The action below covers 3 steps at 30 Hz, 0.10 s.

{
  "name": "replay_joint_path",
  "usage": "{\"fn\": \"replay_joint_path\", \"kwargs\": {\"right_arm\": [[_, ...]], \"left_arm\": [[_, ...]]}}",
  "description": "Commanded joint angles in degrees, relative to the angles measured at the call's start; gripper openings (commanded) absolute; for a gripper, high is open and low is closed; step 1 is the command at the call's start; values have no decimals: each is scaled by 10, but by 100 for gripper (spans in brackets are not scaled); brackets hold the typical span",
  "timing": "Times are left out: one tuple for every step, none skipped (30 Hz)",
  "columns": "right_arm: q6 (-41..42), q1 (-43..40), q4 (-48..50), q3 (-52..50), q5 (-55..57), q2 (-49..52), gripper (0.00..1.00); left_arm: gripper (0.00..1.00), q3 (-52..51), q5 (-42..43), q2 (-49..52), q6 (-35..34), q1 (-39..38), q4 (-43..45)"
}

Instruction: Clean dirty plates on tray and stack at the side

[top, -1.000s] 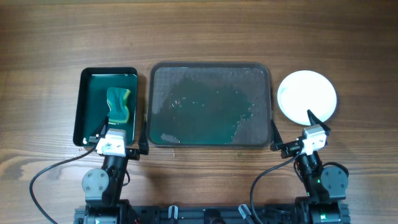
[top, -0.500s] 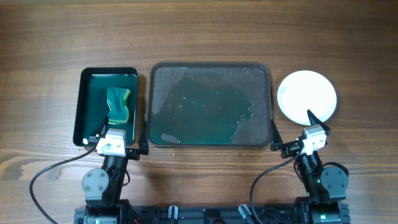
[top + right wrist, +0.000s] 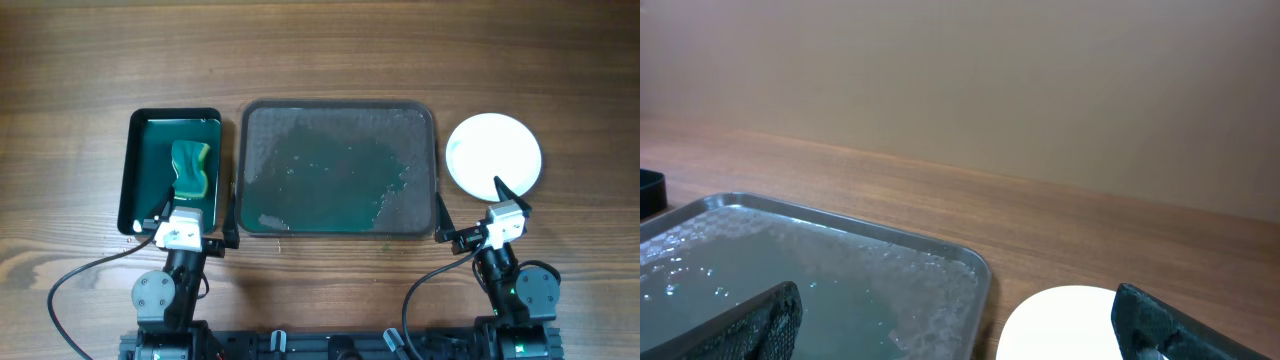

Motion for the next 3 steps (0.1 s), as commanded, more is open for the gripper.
{"fn": "replay_joint_path", "kwargs": {"right_arm": [[7,2,3,0,6,-3,100],[7,2,3,0,6,-3,100],[7,2,3,0,6,-3,100]], "left_arm": [[100,-6,0,-5,9,-2,2],[100,-6,0,-5,9,-2,2],[100,-6,0,-5,9,-2,2]]}}
